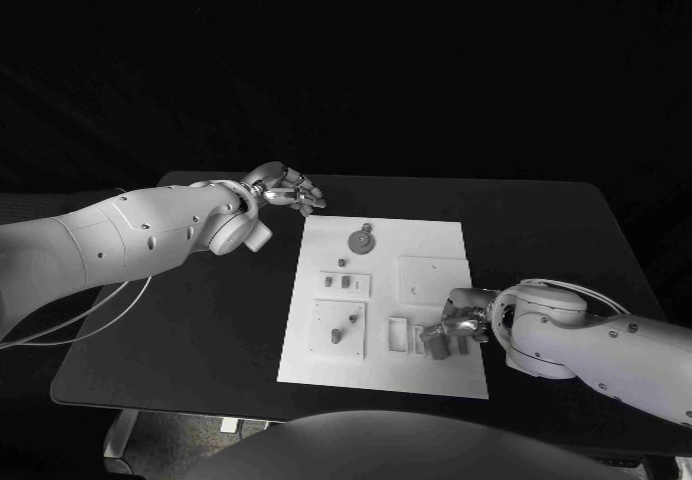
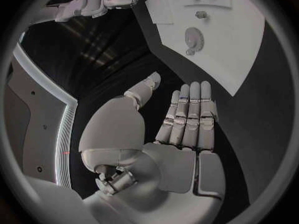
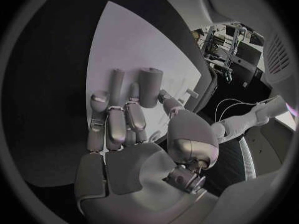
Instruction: Assemble the parts on the task board
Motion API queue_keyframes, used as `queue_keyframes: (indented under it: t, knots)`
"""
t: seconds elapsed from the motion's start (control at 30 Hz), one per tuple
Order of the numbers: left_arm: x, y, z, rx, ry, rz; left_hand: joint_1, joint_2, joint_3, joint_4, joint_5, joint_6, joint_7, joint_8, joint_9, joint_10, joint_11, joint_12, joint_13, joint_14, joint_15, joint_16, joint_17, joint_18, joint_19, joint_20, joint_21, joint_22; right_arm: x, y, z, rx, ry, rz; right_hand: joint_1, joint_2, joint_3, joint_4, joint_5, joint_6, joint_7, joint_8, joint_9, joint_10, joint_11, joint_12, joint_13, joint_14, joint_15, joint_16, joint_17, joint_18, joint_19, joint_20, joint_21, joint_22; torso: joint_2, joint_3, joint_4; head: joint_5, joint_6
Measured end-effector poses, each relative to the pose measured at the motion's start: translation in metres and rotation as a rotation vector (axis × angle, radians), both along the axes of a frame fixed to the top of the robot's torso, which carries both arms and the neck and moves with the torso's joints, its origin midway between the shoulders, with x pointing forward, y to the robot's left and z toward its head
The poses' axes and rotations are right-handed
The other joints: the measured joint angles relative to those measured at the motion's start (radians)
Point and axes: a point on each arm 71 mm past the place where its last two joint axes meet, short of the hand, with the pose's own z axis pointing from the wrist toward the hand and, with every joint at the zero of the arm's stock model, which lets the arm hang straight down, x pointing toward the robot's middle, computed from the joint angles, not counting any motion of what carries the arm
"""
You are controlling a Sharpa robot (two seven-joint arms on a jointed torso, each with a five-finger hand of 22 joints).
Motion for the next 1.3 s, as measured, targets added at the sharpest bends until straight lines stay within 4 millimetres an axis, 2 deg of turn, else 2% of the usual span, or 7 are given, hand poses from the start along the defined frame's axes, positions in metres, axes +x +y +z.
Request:
queue_keyframes:
  t: [0.07, 0.17, 0.6, 0.7, 1.07, 1.3]
  knots:
    - [0.0, 0.0, 0.0, 0.0, 0.0, 0.001, 0.0, 0.0, 0.0, 0.0, 0.0, 0.0, 0.0, 0.0, 0.0, 0.0, 0.0, 0.0, 0.0, 0.0, 0.0, 0.0, 0.0, 0.0, 0.0, 0.0, 0.0, 0.0, 0.0, -0.001, 0.001, 0.006, 0.004, -0.009, 0.0, 0.0, 0.0, 0.0, 0.0, -0.001, 0.001, 0.0, -0.008, -0.001, -0.001, 0.0, -0.001, -0.001, 0.001, 0.0, 0.0, 0.0, 0.0, 0.0, 0.0, 0.0, 0.0, 0.0, 0.0, 0.0, 0.0]
    - [0.0, 0.001, 0.0, 0.001, 0.001, 0.002, 0.0, 0.0, 0.0, 0.0, 0.0, 0.0, 0.0, 0.0, 0.0, 0.0, 0.0, 0.0, 0.0, 0.0, 0.0, 0.0, 0.0, 0.0, 0.0, 0.0, 0.0, 0.0, 0.001, -0.003, 0.004, 0.018, 0.014, -0.028, 0.007, 0.007, 0.0, 0.0, 0.0, -0.002, 0.002, 0.003, -0.006, -0.003, 0.0, 0.0, -0.001, -0.003, 0.003, 0.0, 0.001, 0.0, -0.001, 0.002, 0.0, 0.0, 0.0, -0.0002, 0.0, -0.001, 0.0]
    - [0.0, 0.001, 0.0, 0.003, 0.003, 0.003, 0.0, 0.0, 0.003, 0.003, 0.0, 0.0, 0.0, 0.0, -0.001, 0.0, 0.0, 0.0, -0.001, 0.0, 0.0, 0.0, 0.001, -0.001, 0.0, 0.0, 0.0, 0.001, 0.017, -0.001, 0.027, 0.107, 0.058, -0.112, 0.007, 0.007, 0.001, -0.001, 0.0, 0.005, 0.003, 0.004, 0.004, -0.003, 0.0, 0.0, 0.0, -0.001, 0.008, 0.0, 0.005, 0.0, -0.001, 0.002, 0.0, 0.0, 0.0, -0.0008, 0.0005, -0.003, 0.0]
    - [0.0, 0.001, 0.0, 0.003, 0.004, 0.003, 0.0, 0.0, 0.003, 0.003, 0.0, 0.0, 0.0, 0.0, -0.001, 0.0, 0.0, 0.0, -0.001, 0.0, 0.0, 0.0, 0.001, -0.001, 0.0, 0.0, 0.0, 0.001, 0.018, 0.003, 0.03, 0.132, 0.08, -0.126, 0.007, 0.007, 0.001, -0.001, 0.0, 0.005, 0.003, 0.004, 0.003, -0.003, 0.001, 0.0, 0.0, -0.001, 0.008, 0.0, 0.005, 0.0, -0.001, 0.002, 0.0, 0.0, 0.0, -0.0009, 0.0006, -0.003, 0.0]
    - [0.001, -0.001, -0.001, 0.002, 0.007, 0.0, 0.0, 0.0, 0.003, 0.003, 0.0, 0.0, 0.0, 0.0, -0.001, 0.0, 0.0, 0.0, -0.001, 0.0, 0.0, 0.0, 0.002, -0.002, 0.0, 0.0, 0.0, 0.001, 0.019, 0.038, 0.031, 0.209, 0.188, -0.124, 0.007, 0.007, 0.0, -0.002, -0.001, 0.005, 0.002, 0.004, 0.002, -0.003, 0.001, 0.0, -0.003, 0.0, 0.008, 0.0, -0.002, 0.0, -0.006, 0.007, 0.0, 0.0, 0.0, -0.0015, 0.0006, -0.004, 0.0]
    - [0.001, -0.002, -0.001, 0.002, 0.008, -0.001, 0.0, 0.0, 0.003, 0.003, 0.0, 0.0, 0.0, 0.0, -0.002, 0.0, 0.0, 0.0, -0.001, 0.0, 0.0, 0.0, 0.002, -0.002, 0.0, 0.0, 0.0, 0.002, 0.022, 0.043, 0.026, 0.197, 0.221, -0.127, 0.006, 0.007, 0.0, -0.002, -0.004, 0.005, 0.002, 0.003, -0.001, -0.003, 0.001, 0.0, -0.004, -0.001, 0.008, 0.0, -0.002, 0.0, -0.006, 0.007, 0.0, 0.001, 0.0, -0.0024, 0.0015, -0.007, 0.0]
